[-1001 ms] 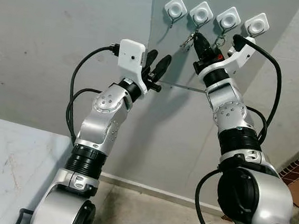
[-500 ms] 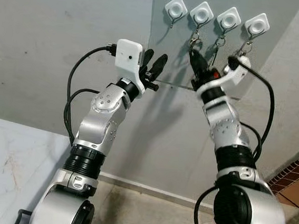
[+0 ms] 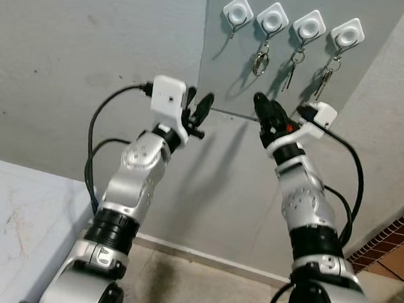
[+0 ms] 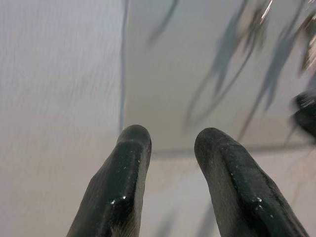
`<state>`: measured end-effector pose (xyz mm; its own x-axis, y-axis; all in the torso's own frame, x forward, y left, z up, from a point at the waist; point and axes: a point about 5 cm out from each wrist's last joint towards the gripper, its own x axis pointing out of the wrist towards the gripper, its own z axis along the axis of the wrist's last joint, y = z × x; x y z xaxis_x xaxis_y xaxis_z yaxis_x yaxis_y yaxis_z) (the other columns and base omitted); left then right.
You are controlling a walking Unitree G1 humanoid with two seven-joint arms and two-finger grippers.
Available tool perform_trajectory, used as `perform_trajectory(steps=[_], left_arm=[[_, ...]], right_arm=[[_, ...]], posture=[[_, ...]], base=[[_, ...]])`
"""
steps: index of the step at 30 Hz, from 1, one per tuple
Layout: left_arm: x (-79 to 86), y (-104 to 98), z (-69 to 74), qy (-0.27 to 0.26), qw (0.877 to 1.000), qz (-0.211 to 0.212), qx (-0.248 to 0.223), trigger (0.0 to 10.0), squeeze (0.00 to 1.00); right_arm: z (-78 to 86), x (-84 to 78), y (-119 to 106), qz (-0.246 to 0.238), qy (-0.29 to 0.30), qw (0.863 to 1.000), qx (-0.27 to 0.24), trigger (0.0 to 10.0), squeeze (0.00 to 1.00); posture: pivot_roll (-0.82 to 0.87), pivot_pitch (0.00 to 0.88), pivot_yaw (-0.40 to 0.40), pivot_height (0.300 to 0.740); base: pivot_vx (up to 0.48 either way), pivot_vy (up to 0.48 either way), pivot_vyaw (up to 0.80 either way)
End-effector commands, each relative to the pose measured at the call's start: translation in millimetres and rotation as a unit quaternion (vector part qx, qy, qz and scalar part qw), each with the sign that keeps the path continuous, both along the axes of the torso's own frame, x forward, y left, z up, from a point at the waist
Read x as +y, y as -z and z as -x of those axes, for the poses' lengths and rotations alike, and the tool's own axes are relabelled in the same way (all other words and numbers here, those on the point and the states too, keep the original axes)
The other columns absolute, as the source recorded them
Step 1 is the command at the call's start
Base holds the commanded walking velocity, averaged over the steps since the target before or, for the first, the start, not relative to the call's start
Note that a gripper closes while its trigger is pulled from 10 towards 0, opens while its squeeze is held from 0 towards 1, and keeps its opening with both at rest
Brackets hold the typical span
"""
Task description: Hang keys on a hook
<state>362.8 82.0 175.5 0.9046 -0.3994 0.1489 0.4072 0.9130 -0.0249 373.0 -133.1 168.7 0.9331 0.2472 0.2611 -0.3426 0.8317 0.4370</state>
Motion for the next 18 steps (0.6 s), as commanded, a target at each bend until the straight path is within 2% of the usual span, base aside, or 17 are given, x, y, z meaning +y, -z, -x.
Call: perform_trajectory(steps=[1,3,6,7,14,16,18], left_arm=[[0.0,8.7,-0.2,-0.005,1.0,-0.013,0.011,10.0,0.0],[1.4,26.0,0.3,-0.013,0.999,-0.03,0.034,10.0,0.0],[3.1,50.3,3.3,-0.019,0.997,-0.039,0.066,10.0,0.0],[4.6,66.5,7.8,-0.025,0.995,-0.052,0.082,10.0,0.0],[9.7,105.0,22.6,-0.041,0.988,-0.059,0.139,10.0,0.0],[8.6,119.2,31.1,-0.037,0.985,-0.064,0.156,10.0,0.0],[6.6,126.5,36.0,-0.023,0.983,-0.054,0.171,10.0,0.0]], right_arm=[[2.6,0.3,-2.0,0.029,0.007,0.999,-0.019,10.0,1.0],[7.8,-2.7,13.8,0.06,0.018,0.998,-0.006,10.0,1.0],[17.0,-7.9,41.1,0.077,0.021,0.996,0.027,10.0,1.0],[24.6,-12.1,63.3,0.099,0.026,0.993,0.064,10.0,1.0],[51.2,-27.1,116.6,0.127,0.06,0.978,0.154,10.0,1.0],[66.5,-32.2,138.2,0.145,0.067,0.969,0.189,10.0,1.0],[73.6,-34.6,148.0,0.159,0.072,0.962,0.209,10.0,1.0]], posture=[[0.06,0.0,-0.016,0.74],[0.06,0.0,-0.014,0.74],[0.05,0.0,-0.008,0.74],[0.05,0.0,-0.007,0.74],[0.04,0.0,0.003,0.74],[0.04,0.0,0.004,0.74],[0.04,0.0,0.004,0.74]], base=[[0.0,0.0,0.0],[0.0,0.0,0.0],[0.0,0.0,0.0],[0.0,0.0,0.0],[0.0,0.0,0.0],[0.0,0.0,0.0],[0.0,0.0,0.0]])
